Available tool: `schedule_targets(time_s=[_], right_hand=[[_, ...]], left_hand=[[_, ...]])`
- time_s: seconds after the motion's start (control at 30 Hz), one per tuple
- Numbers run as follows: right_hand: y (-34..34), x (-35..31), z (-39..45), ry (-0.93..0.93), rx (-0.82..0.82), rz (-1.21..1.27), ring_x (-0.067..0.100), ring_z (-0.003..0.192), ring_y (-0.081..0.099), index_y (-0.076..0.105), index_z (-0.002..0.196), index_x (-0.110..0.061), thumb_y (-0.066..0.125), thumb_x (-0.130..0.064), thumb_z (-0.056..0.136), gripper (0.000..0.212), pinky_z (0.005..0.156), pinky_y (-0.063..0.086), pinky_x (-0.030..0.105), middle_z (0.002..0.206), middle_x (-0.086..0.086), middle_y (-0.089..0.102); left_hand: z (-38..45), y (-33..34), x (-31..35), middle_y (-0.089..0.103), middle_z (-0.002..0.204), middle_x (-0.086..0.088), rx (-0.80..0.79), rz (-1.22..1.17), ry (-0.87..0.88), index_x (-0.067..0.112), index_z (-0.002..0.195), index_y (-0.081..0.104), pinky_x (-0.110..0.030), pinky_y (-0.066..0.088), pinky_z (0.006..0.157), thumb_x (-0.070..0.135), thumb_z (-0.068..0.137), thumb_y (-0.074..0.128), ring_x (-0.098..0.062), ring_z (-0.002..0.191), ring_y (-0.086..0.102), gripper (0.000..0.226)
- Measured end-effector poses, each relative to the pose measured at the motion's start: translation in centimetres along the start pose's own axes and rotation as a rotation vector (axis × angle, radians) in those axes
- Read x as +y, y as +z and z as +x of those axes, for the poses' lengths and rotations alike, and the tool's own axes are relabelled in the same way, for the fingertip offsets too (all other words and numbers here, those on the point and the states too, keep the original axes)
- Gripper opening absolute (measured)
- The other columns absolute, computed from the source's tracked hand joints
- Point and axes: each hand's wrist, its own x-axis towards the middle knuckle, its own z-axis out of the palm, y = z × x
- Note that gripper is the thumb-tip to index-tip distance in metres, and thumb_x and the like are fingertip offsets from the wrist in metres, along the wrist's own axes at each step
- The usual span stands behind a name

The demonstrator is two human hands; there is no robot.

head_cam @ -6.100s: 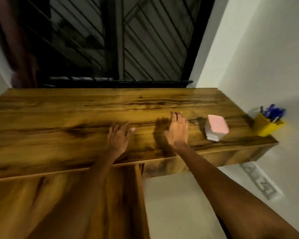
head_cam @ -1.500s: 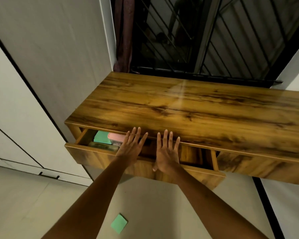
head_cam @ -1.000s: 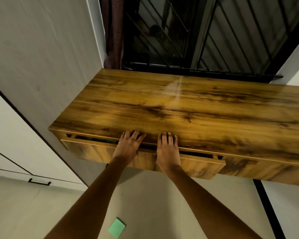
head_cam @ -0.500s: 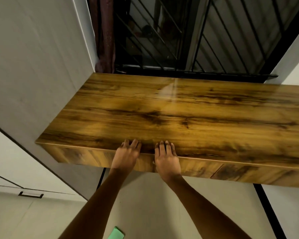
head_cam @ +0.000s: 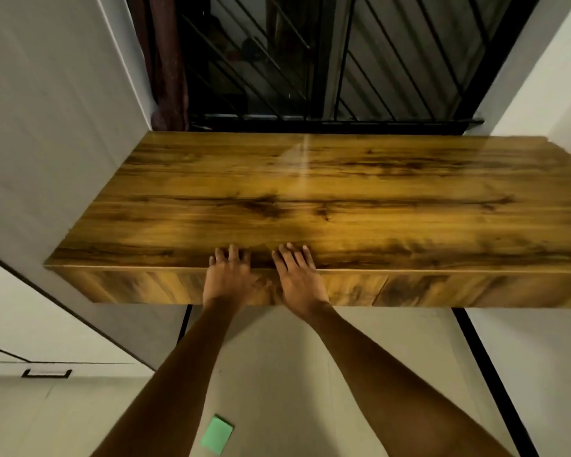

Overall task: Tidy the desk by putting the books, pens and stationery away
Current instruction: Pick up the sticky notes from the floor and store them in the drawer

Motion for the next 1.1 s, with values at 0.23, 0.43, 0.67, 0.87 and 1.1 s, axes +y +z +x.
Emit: schedule_targets(time_s=[0.23, 0.43, 0.67, 0.87, 1.1], right_hand=[[-0.3, 3.3, -7.3, 0.19, 0.181, 0.031, 0.034, 0.137, 0.039, 0.044, 0.138, -0.006, 0.071, -0.029, 0.074, 0.073, 0.117, 0.016, 0.052, 0.144, 0.018, 0.045], [1.4, 10.1, -17.6, 0.454, 0.096, -0.032, 0.037, 0.138, 0.035, 0.041, 0.14, -0.004, 0.07, -0.032, 0.077, 0.075, 0.117, 0.018, 0.052, 0.146, 0.021, 0.041], [2.8, 20.0, -30.9, 0.798, -0.06, -0.11, 0.039, 0.137, 0.036, 0.041, 0.14, -0.005, 0.073, -0.031, 0.073, 0.079, 0.117, 0.016, 0.053, 0.144, 0.022, 0.043], [4.4, 26.4, -41.6, 1.09, -0.186, -0.122, 0.039, 0.135, 0.04, 0.045, 0.138, -0.002, 0.079, -0.03, 0.069, 0.082, 0.113, 0.023, 0.051, 0.142, 0.023, 0.045], [7.9, 31.0, -50.1, 1.351, -0.26, -0.079, 0.038, 0.126, 0.051, 0.053, 0.13, 0.001, 0.082, -0.031, 0.066, 0.077, 0.106, 0.036, 0.051, 0.133, 0.023, 0.055]], left_hand=[[-2.7, -0.3, 5.2, 0.022, 0.153, -0.024, 0.066, -0.172, -0.007, 0.018, 0.149, 0.021, -0.061, 0.009, 0.115, 0.073, 0.085, 0.015, -0.045, 0.143, 0.01, 0.085], [-4.1, 0.2, 16.0, 0.018, 0.154, -0.026, 0.283, -0.159, 0.408, 0.016, 0.148, 0.028, -0.054, 0.021, 0.115, 0.065, 0.086, 0.036, -0.041, 0.143, 0.017, 0.08], [-4.9, 0.3, 31.2, 0.02, 0.154, -0.023, 0.216, -0.216, 0.677, 0.018, 0.146, 0.032, -0.047, 0.017, 0.115, 0.062, 0.079, 0.056, -0.038, 0.143, 0.021, 0.083], [-6.5, 1.4, 43.8, 0.019, 0.155, -0.023, 0.126, -0.247, 0.89, 0.017, 0.147, 0.032, -0.045, 0.015, 0.114, 0.06, 0.079, 0.058, -0.037, 0.143, 0.023, 0.085], [-7.7, 4.8, 56.2, -0.007, 0.159, -0.017, -0.055, -0.26, 1.105, 0.024, 0.152, 0.006, -0.045, 0.007, 0.119, 0.06, 0.086, 0.048, -0.033, 0.147, -0.002, 0.085]])
